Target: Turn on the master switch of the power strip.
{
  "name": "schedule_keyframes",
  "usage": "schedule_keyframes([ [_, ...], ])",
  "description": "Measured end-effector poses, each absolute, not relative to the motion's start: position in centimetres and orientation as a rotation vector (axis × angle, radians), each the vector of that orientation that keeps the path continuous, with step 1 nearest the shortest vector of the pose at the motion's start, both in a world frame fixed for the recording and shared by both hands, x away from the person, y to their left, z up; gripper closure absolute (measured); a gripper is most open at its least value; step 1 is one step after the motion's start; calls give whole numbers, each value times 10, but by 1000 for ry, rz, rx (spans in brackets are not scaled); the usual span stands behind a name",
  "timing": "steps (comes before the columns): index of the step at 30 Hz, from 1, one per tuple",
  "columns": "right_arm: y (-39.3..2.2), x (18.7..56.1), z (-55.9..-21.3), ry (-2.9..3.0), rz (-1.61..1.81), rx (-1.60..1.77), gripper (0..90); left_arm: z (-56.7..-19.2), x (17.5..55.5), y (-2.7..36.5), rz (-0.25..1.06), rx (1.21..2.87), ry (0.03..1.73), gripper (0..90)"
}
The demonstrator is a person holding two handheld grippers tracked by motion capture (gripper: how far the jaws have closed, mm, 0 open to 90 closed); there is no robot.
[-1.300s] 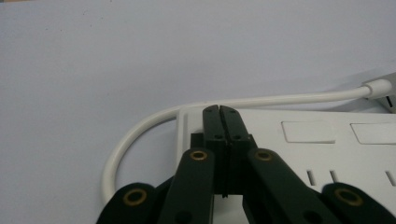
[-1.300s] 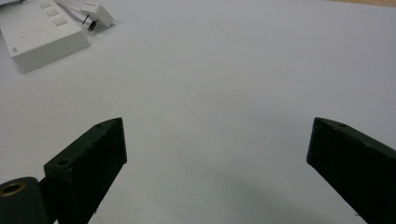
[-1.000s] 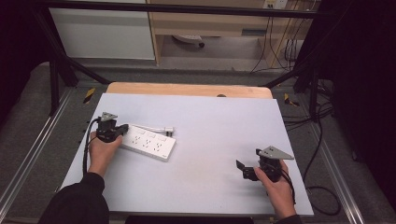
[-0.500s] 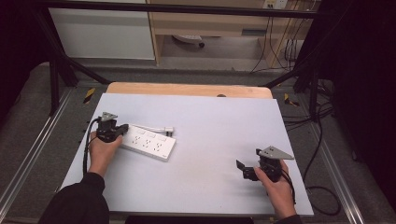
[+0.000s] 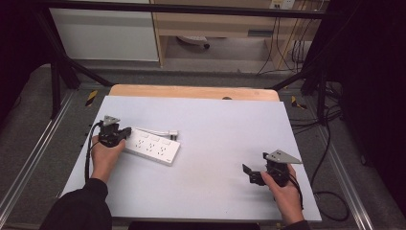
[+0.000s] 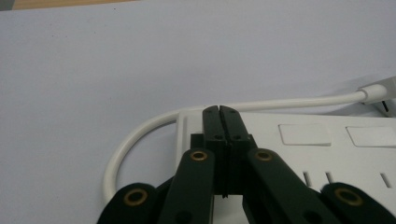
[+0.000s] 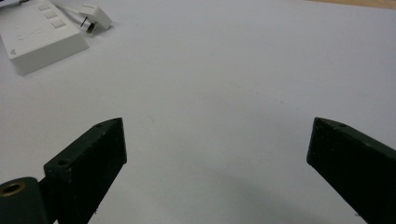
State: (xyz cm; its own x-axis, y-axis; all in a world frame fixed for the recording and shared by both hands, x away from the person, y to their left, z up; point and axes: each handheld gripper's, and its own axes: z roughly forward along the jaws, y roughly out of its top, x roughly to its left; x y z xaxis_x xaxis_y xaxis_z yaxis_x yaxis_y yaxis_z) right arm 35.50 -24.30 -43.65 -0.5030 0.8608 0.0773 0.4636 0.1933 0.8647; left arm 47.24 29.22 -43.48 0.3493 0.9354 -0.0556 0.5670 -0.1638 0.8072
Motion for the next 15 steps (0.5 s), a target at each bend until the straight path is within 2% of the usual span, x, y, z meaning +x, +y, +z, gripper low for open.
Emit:
schedule_keyframes([
  [12, -243, 355, -436, 2045, 1248, 1234, 52, -425, 467, 287, 603, 1801, 1276, 898],
  [15, -243, 355, -436, 2046, 1248, 1233, 52, -421, 466, 286, 605, 1793, 1268, 800],
])
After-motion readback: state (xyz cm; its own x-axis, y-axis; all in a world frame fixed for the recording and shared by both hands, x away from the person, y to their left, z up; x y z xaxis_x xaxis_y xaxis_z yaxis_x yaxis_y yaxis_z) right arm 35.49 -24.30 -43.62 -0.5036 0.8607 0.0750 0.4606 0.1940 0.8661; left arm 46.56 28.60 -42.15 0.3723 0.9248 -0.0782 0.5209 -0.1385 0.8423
